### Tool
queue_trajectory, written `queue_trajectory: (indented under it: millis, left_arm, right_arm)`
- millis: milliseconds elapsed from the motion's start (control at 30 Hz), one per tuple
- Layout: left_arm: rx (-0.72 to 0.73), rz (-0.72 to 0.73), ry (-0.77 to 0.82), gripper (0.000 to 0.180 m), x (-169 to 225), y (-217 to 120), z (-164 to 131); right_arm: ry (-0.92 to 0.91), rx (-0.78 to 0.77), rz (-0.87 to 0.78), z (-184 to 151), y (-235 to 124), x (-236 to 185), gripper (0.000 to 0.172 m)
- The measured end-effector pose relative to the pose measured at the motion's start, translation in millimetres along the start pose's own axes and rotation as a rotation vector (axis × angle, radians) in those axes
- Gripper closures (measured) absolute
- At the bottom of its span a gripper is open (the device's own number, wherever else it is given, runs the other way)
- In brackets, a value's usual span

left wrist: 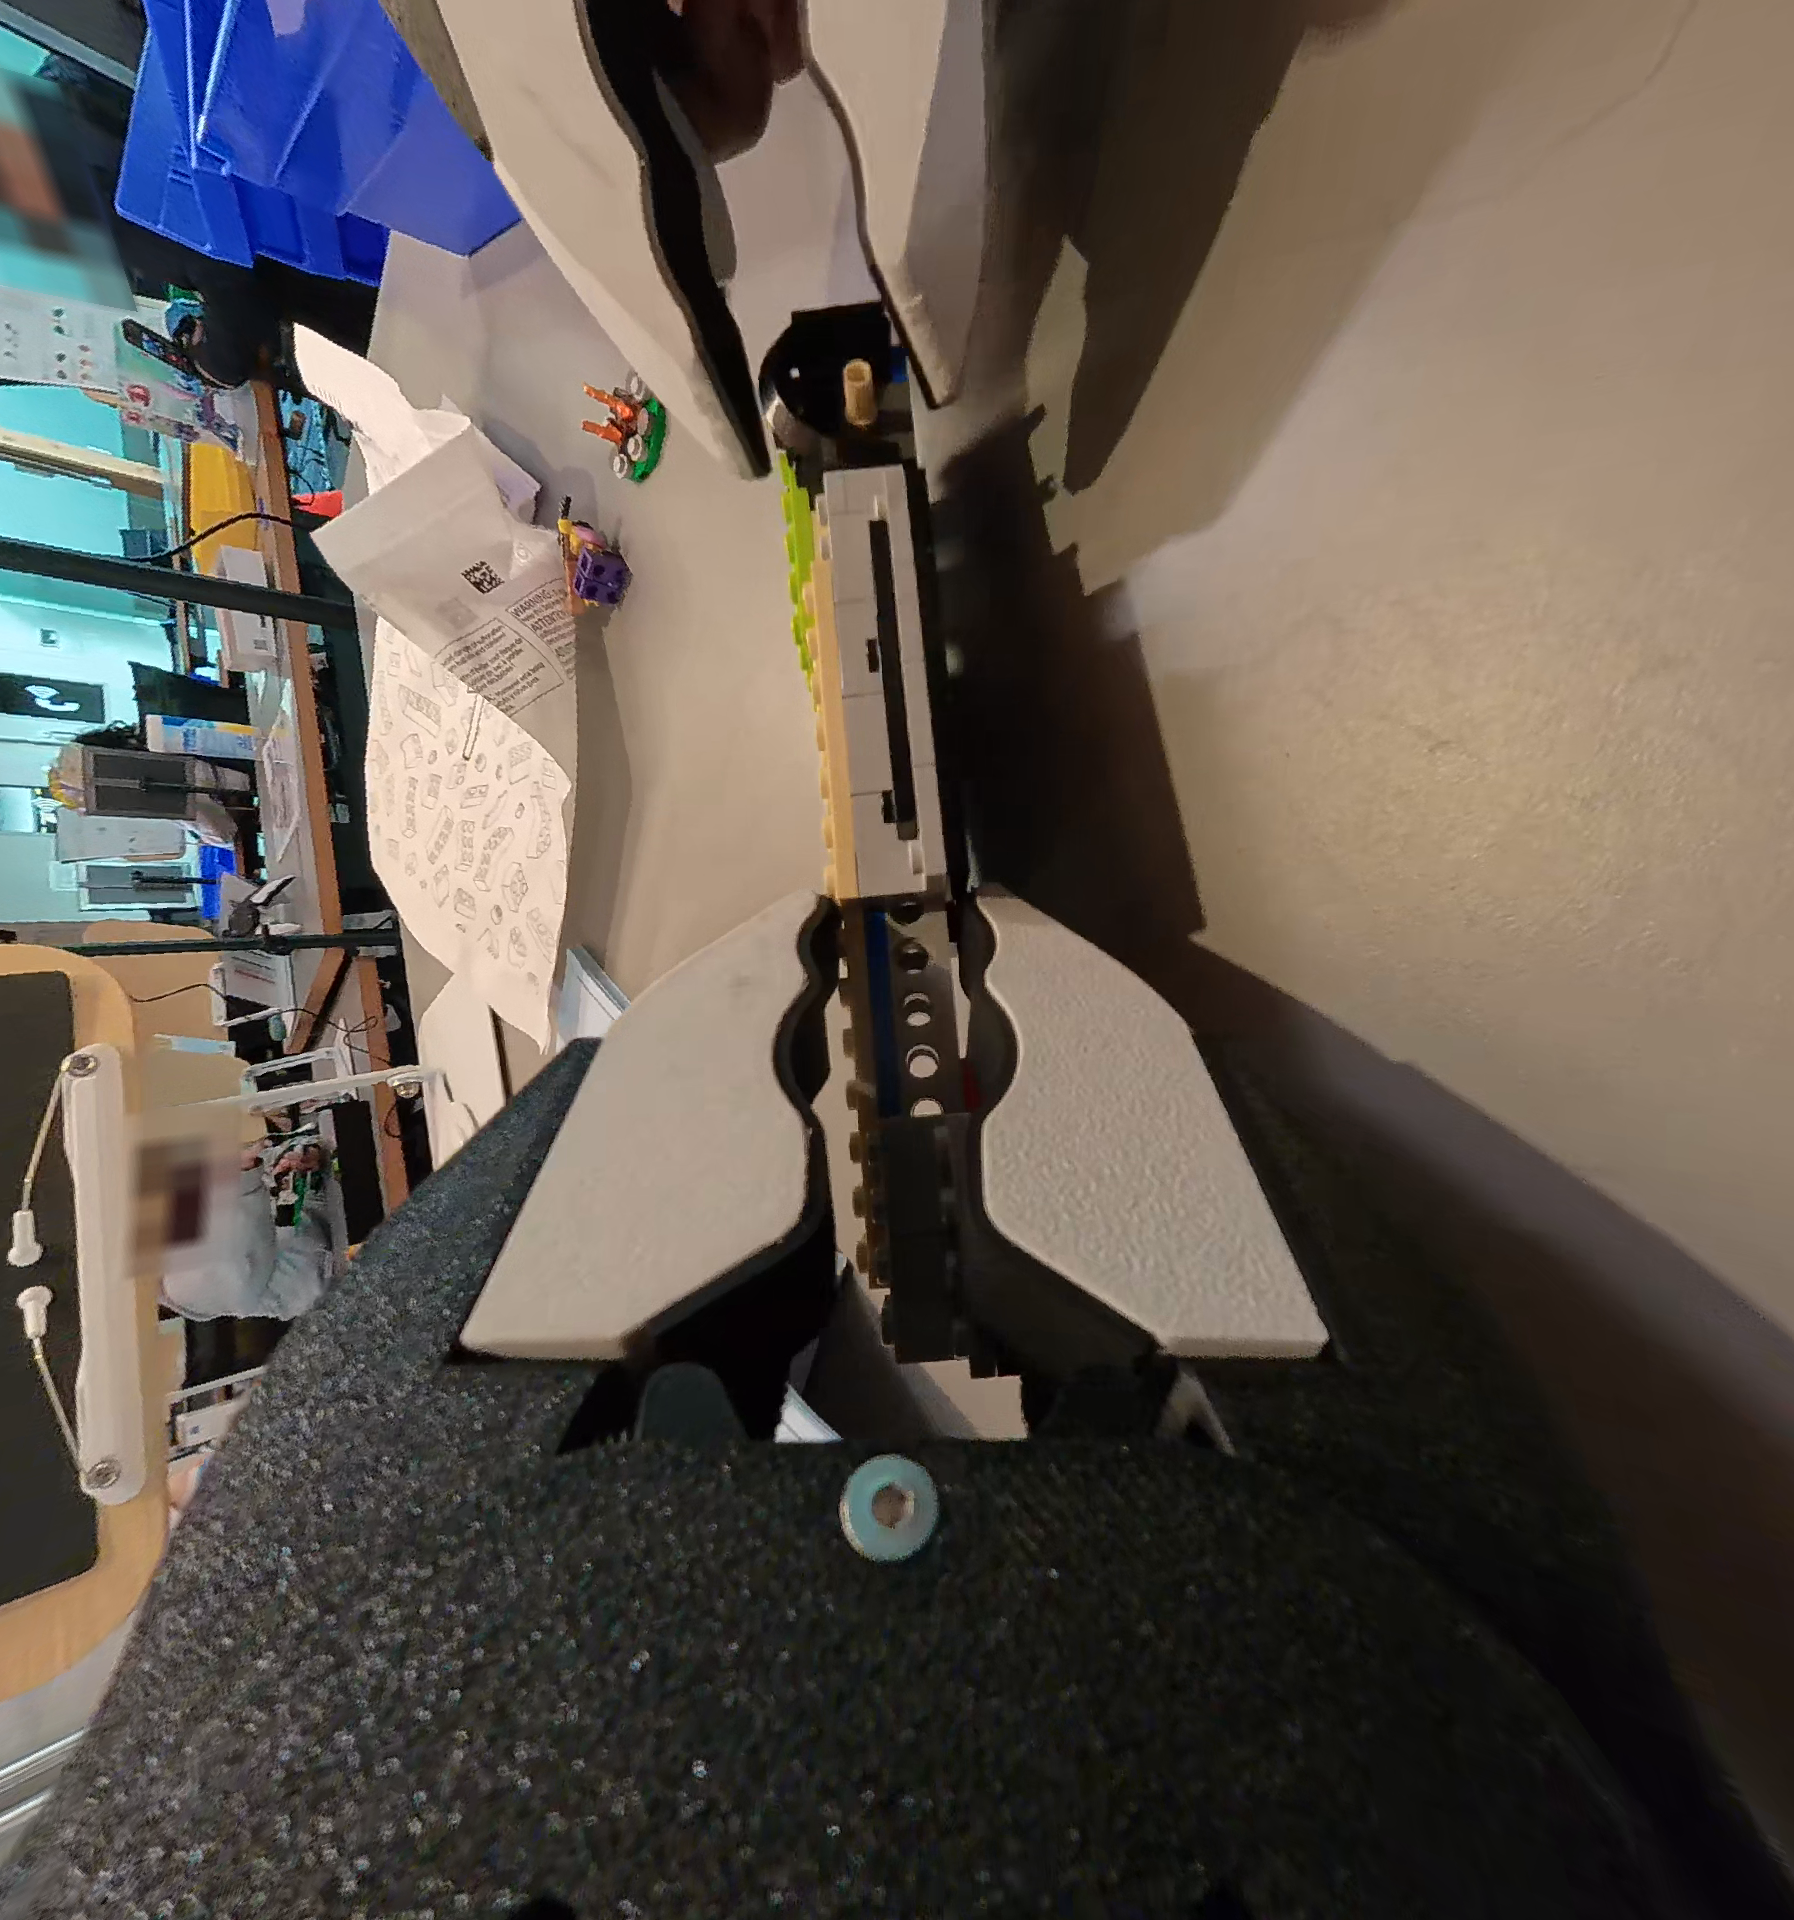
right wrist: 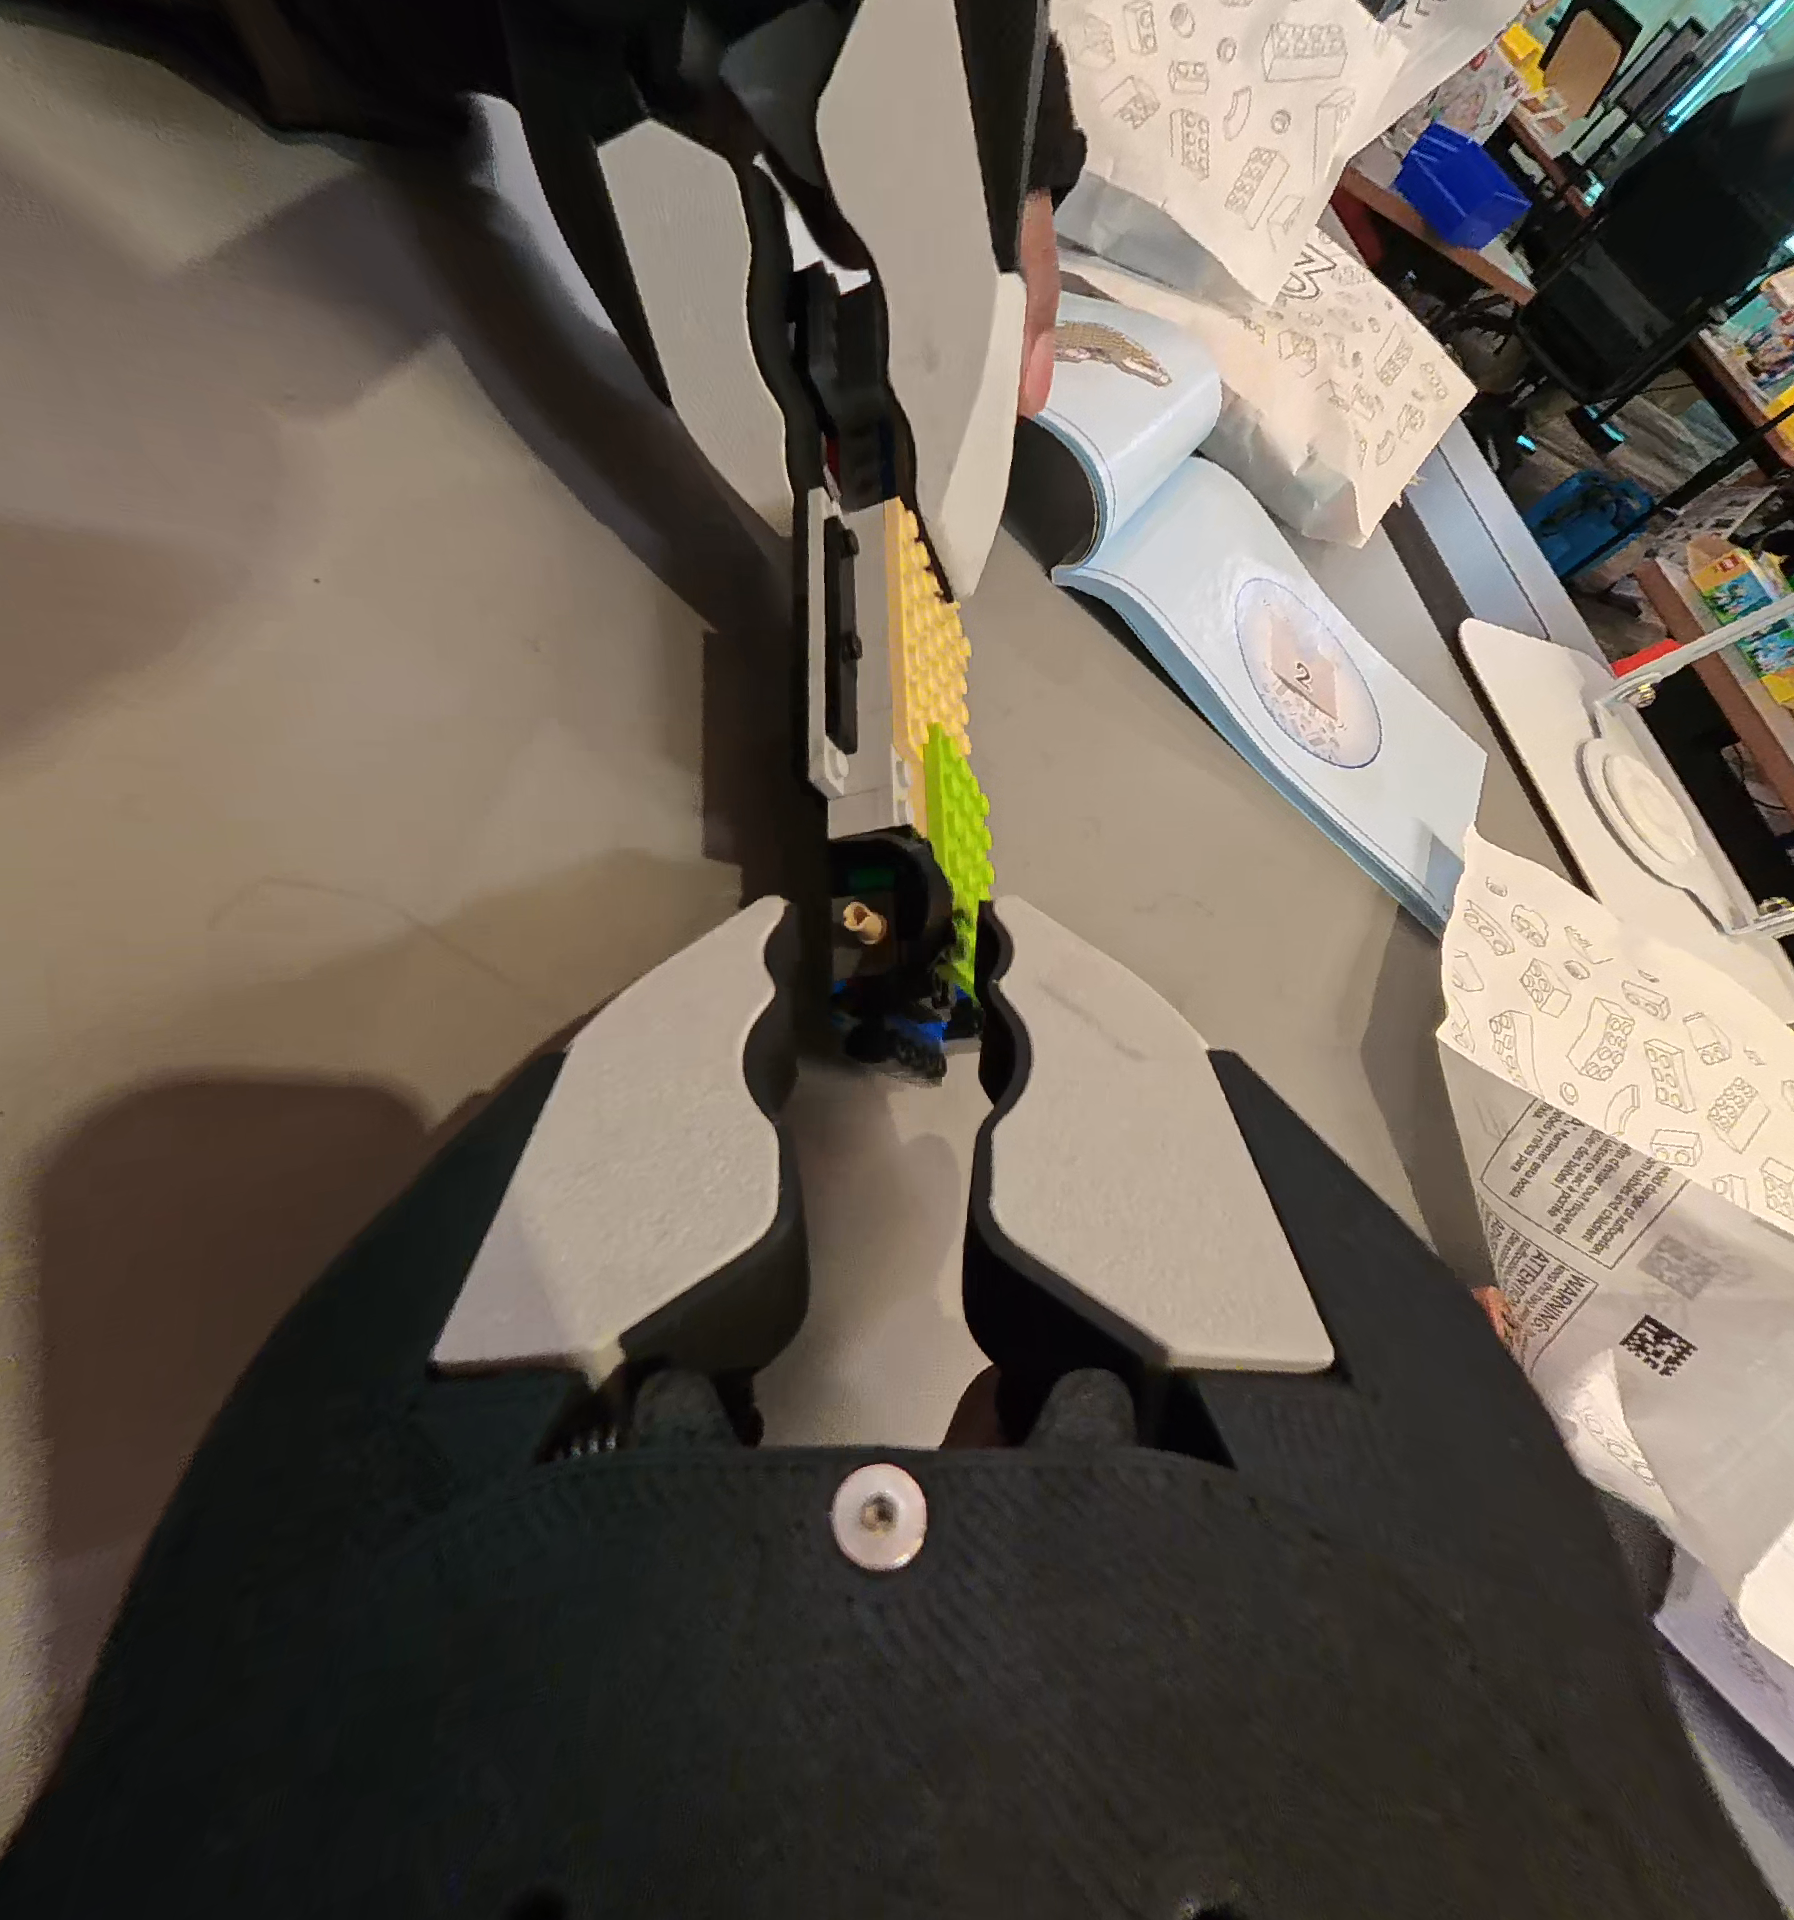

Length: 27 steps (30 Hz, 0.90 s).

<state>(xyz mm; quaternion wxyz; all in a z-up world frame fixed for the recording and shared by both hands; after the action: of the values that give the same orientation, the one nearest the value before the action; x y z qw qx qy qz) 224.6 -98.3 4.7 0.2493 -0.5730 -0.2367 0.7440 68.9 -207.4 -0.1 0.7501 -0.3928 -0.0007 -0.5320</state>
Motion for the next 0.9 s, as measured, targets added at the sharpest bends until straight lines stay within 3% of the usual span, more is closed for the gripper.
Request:
queue_trajectory:
  millis: [167,333,500,900]
  left_arm:
    - [-0.01,0.024,0.037,0.159,1,0,2]
    - [0.007,0.04,0.085,0.159,4,0,7]
    - [0.014,0.042,0.083,0.158,5,1,8]
    - [0.167,-0.32,-0.362,0.122,-2,-1,-8]
  right_arm:
    - [0.051,-0.009,0.023,-1,0,3,0.14]
    - [0.15,-0.002,0.117,-1,-1,4,0.129]
    - [0.068,-0.017,0.098,0,1,-3,0.144]
    - [-0.171,-0.073,-0.047,0,3,-13,0.148]
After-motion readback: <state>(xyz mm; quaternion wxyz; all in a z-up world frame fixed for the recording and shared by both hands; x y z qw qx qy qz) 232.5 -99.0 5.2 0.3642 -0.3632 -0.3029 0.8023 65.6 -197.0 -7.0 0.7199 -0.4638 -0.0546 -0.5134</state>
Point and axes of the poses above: each gripper's, where its closed fingertips meet, y out along the fingers, z out of its top, x = y × z across the jaws, the point moved 8 cm from there along -y, back along the fingers, and after that the axes turned 9 degrees about -x, right-handed, at the moved point
